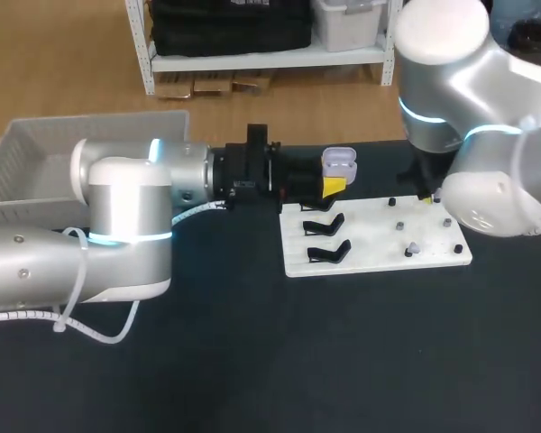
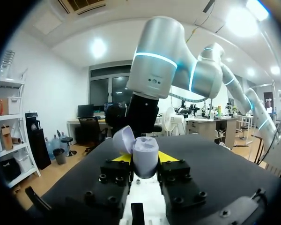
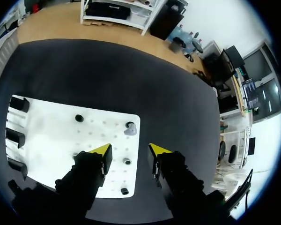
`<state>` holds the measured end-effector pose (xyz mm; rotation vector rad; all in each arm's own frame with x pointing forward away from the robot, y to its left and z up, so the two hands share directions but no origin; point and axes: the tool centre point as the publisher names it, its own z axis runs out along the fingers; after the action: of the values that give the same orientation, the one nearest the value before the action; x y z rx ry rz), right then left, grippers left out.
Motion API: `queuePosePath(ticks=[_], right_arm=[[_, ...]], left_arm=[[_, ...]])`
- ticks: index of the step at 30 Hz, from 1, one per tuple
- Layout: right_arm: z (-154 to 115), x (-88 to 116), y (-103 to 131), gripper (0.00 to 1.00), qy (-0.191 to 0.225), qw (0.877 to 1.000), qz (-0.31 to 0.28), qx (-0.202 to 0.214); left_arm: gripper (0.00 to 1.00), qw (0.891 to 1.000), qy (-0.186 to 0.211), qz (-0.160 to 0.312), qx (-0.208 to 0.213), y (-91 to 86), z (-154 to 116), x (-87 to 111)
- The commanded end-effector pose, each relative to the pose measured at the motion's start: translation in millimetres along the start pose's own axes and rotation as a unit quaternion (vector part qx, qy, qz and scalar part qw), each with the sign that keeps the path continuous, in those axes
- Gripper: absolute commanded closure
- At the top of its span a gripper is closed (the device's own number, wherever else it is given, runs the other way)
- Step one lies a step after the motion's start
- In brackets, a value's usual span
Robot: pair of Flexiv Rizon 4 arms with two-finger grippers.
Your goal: Pick up each earbud case from the left stands, insert the matching earbuds, close the lid, and place the case in the box.
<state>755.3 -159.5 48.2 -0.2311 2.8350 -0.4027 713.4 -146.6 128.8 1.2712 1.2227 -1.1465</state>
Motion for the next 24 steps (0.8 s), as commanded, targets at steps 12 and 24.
queuePosePath(ticks=[12, 24], right_arm=[[16, -2, 3, 0.53, 0.008, 0.999, -0.007, 0.035], [24, -8, 2, 0.55, 0.005, 0.998, -0.006, 0.058]], left_arm=[[1.00, 1.000, -0.002, 0.002, -0.005, -2.6, 0, 0.5], [1.00, 1.000, -0.002, 0.002, -0.005, -2.6, 0, 0.5]])
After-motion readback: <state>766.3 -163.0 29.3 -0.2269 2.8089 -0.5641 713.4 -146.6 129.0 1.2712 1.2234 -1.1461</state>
